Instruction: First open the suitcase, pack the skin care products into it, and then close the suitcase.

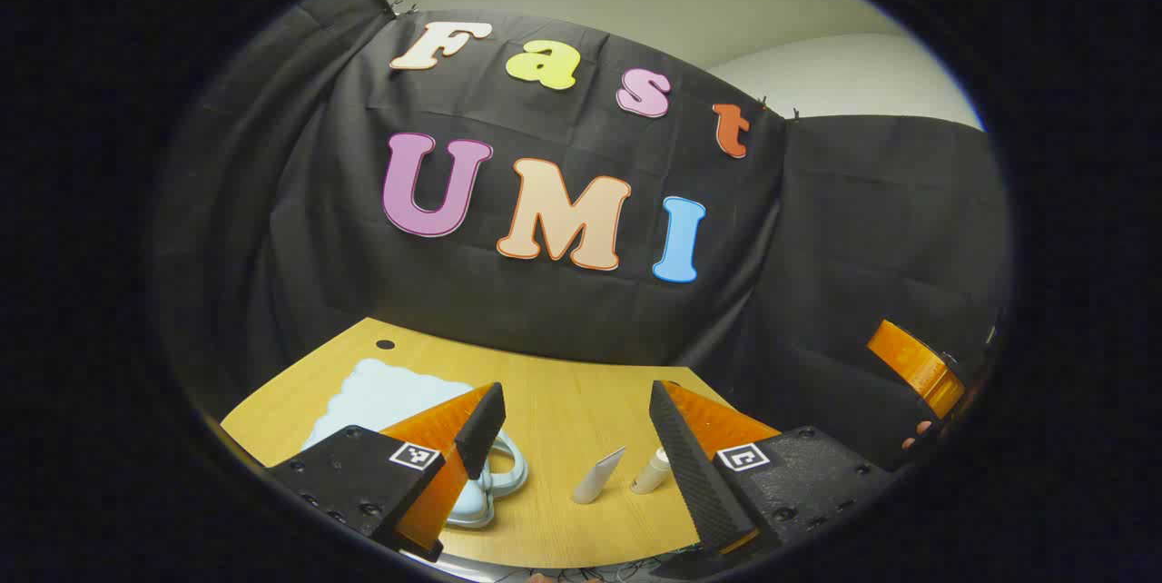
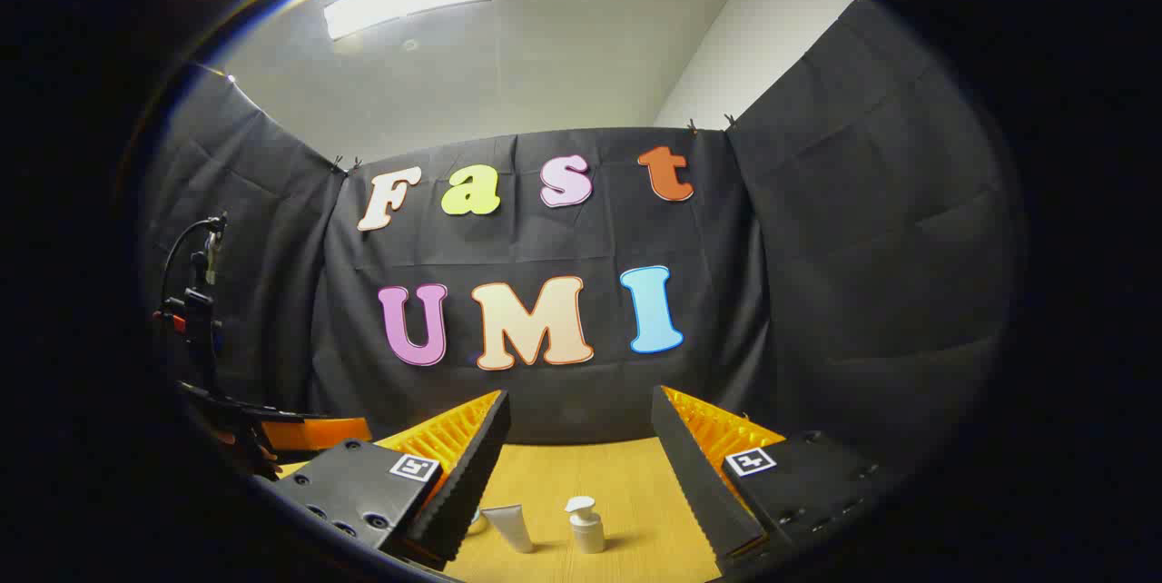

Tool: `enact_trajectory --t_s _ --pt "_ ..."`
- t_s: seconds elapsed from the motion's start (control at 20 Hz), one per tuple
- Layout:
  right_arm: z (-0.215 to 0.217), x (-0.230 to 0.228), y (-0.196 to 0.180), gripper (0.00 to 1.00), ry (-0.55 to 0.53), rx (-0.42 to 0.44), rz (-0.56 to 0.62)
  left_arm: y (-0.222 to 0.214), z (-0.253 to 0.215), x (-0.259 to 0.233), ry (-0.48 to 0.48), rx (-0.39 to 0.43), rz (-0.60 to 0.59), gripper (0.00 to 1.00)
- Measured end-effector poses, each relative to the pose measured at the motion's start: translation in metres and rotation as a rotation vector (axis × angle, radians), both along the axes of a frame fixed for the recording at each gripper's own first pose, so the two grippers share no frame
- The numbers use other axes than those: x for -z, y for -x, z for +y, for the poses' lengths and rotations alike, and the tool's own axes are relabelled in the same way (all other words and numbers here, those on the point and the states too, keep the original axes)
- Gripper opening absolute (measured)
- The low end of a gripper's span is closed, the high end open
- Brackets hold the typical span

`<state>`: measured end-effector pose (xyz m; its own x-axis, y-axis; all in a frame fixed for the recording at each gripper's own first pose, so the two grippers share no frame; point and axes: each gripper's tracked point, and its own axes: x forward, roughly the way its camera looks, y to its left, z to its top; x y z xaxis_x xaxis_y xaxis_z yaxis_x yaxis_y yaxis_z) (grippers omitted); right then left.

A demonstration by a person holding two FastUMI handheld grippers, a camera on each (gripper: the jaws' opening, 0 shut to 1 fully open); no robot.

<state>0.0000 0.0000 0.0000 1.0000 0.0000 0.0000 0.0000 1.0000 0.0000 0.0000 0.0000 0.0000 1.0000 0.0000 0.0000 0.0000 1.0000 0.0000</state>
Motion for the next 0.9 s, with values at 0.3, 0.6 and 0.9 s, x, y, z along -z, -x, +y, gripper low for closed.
enact_trajectory --t_s 0.3,0.6,0.9 --pt "0.006 0.006 0.001 0.98 -0.013 -0.007 0.016 0.001 0.021 -0.003 -0.019 -0.057 -0.009 0.95" --pt "0.014 0.018 0.001 0.98 0.009 -0.030 0.047 -0.013 0.048 -0.001 -0.021 -0.093 0.015 0.95" --pt "0.015 0.029 0.007 0.98 0.013 -0.029 0.081 -0.061 0.059 0.025 0.026 -0.076 0.131 0.94"
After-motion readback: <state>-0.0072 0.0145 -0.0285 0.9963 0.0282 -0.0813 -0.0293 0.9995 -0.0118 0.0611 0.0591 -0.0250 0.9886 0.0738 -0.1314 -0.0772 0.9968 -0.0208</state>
